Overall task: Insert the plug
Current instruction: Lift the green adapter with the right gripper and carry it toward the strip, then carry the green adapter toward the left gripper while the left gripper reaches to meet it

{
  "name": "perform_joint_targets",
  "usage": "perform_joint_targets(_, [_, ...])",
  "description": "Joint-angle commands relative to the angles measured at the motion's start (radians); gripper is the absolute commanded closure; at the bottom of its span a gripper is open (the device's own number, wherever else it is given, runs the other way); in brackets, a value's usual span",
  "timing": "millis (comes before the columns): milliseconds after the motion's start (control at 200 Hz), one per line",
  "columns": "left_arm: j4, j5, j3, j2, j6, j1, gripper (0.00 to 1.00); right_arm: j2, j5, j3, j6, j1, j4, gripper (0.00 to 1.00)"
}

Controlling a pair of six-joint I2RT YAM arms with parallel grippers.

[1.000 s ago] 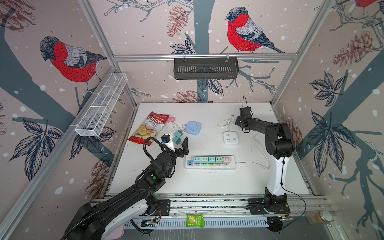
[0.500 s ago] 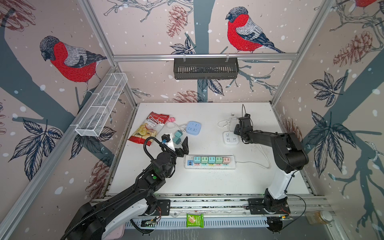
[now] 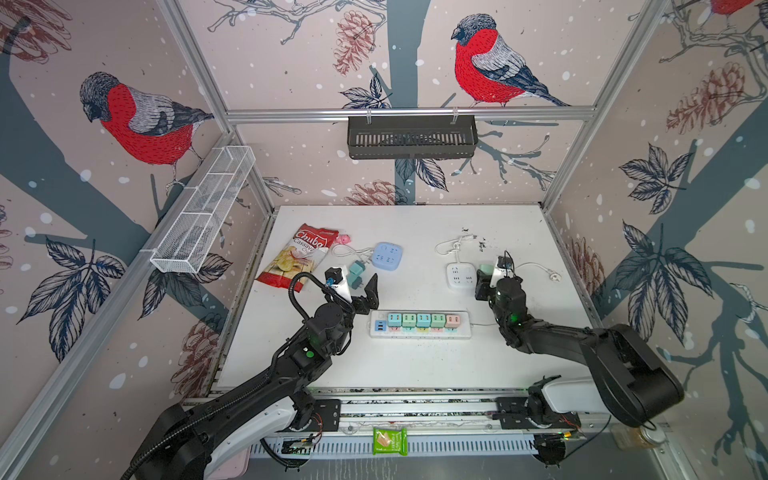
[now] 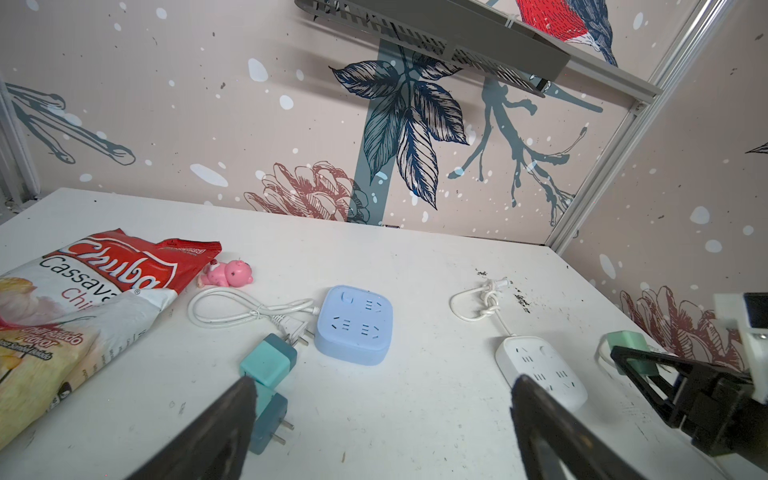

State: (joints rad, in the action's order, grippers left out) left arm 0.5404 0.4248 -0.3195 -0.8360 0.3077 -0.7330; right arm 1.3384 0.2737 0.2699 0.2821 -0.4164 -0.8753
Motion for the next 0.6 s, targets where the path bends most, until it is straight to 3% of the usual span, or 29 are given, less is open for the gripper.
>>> perform_joint_targets(0, [0.033, -0.034, -0.016, -0.01, 0.01, 0.001, 0.05, -0.023, -0.064, -0.056, -0.089, -0.022, -0.29, 0.72])
perform_joint_targets(285, [0.05, -0.1, -0.031, -0.072, 0.04, 0.001, 0.04, -0.005, -0.057, -0.063, -0.107, -0.038, -0.337, 0.76])
perform_joint_targets(485, [0.032, -0.173, -0.106, -0.203, -0.017, 0.003, 0.08, -0.027, -0.049, -0.06, -0.107, -0.033, -0.312, 0.75])
perform_joint_targets(595, [0.041, -0.248, -0.125, -0.24, -0.042, 0.002, 0.11, 0.017, -0.104, -0.041, -0.134, -0.04, -0.331, 0.78])
